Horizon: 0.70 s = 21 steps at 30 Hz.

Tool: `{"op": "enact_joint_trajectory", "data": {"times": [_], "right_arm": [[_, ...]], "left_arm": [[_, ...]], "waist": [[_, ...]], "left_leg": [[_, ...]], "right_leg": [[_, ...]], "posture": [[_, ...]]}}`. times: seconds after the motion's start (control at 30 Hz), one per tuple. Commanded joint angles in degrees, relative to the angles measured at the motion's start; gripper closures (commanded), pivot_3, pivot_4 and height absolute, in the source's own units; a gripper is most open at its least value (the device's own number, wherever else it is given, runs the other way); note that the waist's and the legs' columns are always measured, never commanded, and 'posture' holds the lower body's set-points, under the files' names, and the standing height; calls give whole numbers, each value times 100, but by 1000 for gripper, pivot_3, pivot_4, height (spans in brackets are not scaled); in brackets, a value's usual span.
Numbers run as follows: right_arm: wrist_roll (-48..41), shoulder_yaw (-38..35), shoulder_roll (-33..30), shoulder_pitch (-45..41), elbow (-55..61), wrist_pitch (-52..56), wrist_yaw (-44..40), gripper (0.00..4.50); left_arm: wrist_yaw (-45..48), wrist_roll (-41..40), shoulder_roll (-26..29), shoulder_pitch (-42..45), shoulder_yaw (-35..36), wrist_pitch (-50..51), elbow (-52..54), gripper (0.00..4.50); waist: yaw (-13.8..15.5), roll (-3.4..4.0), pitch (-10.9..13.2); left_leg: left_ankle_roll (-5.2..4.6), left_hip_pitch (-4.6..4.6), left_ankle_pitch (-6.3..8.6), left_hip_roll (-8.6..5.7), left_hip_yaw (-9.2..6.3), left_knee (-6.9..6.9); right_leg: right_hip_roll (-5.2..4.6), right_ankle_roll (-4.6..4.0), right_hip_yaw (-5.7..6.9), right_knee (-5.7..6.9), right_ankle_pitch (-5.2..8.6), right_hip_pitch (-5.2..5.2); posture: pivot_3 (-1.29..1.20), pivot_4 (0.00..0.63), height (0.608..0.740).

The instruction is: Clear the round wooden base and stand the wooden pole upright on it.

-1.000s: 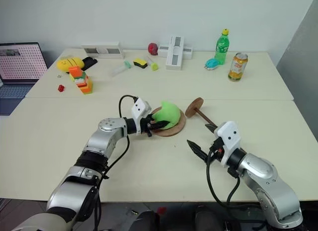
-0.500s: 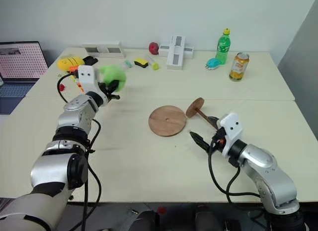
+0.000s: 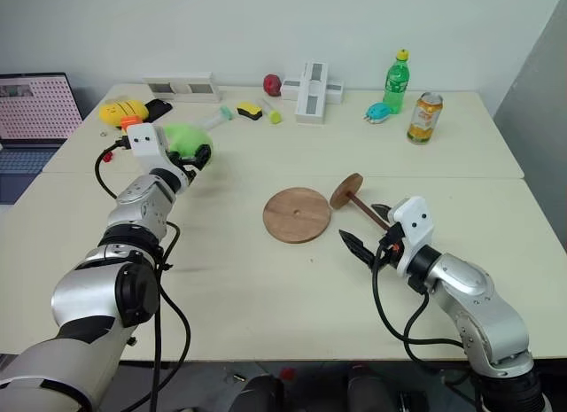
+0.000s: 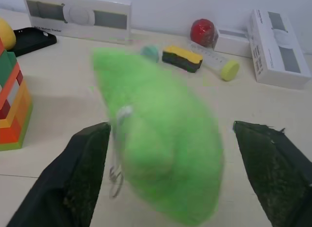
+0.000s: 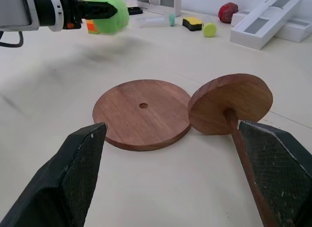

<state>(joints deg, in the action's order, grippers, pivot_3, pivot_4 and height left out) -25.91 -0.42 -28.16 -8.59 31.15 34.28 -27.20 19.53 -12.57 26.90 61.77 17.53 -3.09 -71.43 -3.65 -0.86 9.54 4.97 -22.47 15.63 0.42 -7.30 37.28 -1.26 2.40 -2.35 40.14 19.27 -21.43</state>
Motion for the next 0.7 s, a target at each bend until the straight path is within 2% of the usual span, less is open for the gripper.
{"op": "enact_joint_trajectory", "data": {"times": [0.03,0.2,0.47,0.57,0.7], "right_arm": [[-52,-88,5,-122,148,-26,-18,0],[-53,-73,-3,-180,93,-18,-52,0],[-62,-159,-138,-122,128,37,-126,0],[-43,-212,-726,-756,-97,702,-268,0],[-92,3,-1443,-1924,-821,1598,-689,0]], "left_arm": [[38,-19,171,109,110,-137,112,37],[-33,-1,276,83,156,-173,169,37],[767,-123,429,-107,9,254,1193,37],[2551,-340,652,-1004,-850,1242,3398,37],[3767,-884,1063,-2029,-1565,2354,5831,37]], "waist": [[-2,0,0],[-7,0,0],[-17,0,0],[-57,9,3],[-126,16,5]], "left_leg": [[0,0,0,0,0,1],[0,0,0,0,0,2],[0,-1,0,0,-3,8],[0,-2,0,0,-2,12],[3,-3,-1,9,9,24]], "right_leg": [[0,0,0,0,0,0],[0,0,0,2,0,0],[0,0,1,5,0,1],[0,0,0,6,0,1],[2,-1,-17,9,-1,-1]], "posture": [[0,150,740],[0,150,740],[0,150,740],[0,150,740],[0,150,740]]}}
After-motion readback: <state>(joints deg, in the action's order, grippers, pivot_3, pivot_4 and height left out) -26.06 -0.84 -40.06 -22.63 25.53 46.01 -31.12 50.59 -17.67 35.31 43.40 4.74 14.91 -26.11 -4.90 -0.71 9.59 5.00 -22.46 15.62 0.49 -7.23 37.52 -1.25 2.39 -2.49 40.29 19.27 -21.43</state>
